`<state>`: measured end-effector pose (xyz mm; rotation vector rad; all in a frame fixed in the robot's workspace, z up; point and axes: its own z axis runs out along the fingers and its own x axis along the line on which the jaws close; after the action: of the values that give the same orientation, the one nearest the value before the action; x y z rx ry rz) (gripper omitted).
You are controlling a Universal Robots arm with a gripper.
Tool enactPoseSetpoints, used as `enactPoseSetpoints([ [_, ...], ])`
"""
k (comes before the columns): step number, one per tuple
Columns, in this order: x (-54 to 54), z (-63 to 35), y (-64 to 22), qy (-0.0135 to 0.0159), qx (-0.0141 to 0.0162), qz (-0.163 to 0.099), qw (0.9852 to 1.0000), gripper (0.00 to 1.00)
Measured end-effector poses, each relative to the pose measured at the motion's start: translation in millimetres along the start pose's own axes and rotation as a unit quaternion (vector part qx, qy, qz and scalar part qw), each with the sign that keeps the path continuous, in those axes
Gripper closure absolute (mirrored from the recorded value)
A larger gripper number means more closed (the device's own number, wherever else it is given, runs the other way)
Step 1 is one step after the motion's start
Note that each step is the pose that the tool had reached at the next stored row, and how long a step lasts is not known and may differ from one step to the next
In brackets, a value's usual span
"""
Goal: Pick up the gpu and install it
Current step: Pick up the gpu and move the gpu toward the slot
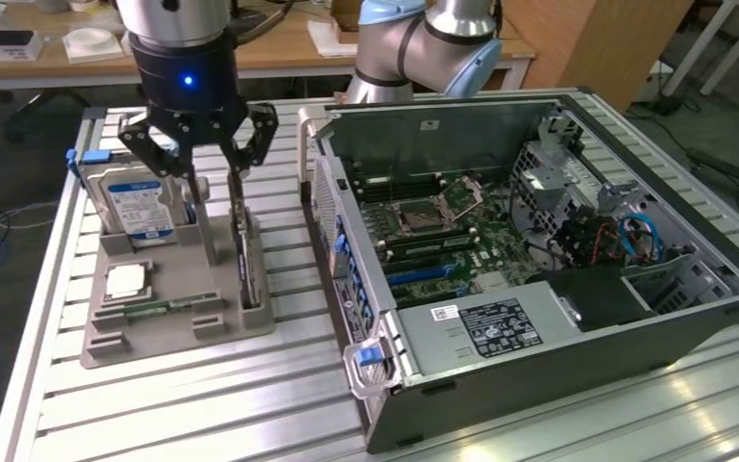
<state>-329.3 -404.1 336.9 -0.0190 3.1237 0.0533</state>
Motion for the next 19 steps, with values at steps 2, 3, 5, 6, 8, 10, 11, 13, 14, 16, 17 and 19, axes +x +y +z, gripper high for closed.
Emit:
enactPoseSetpoints([
  [2,0.1,3.2,-0.7,0.0,0.0001,0.001,1.0,0.53],
  [3,0.1,4.8,-1.1,0.0,0.0,0.001,1.0,0.53],
  [5,0.2,7.5,-1.8,0.0,0.0001,0.002,1.0,0.53],
  [6,0.2,8.9,-2.3,0.0,0.0002,0.002,1.0,0.53],
  [8,0.3,12.0,-3.2,-0.0001,0.0001,0.003,1.0,0.53],
  [10,0.4,15.1,-3.7,-0.0001,0.0001,0.004,1.0,0.53],
  [11,0.4,16.7,-3.9,-0.0001,0.0002,0.004,1.0,0.53],
  [13,0.4,20.2,-4.5,-0.0001,0.0002,0.004,1.0,0.53],
  [14,0.4,21.8,-4.6,-0.0001,0.0002,0.005,1.0,0.53],
  [16,-0.7,23.9,-4.9,-0.0001,0.0002,0.005,1.0,0.53],
  [17,-1.5,24.7,-5.0,-0.0001,0.0002,0.005,1.0,0.53],
  [19,-3.5,26.4,-5.1,-0.0002,0.0002,0.005,1.0,0.53],
])
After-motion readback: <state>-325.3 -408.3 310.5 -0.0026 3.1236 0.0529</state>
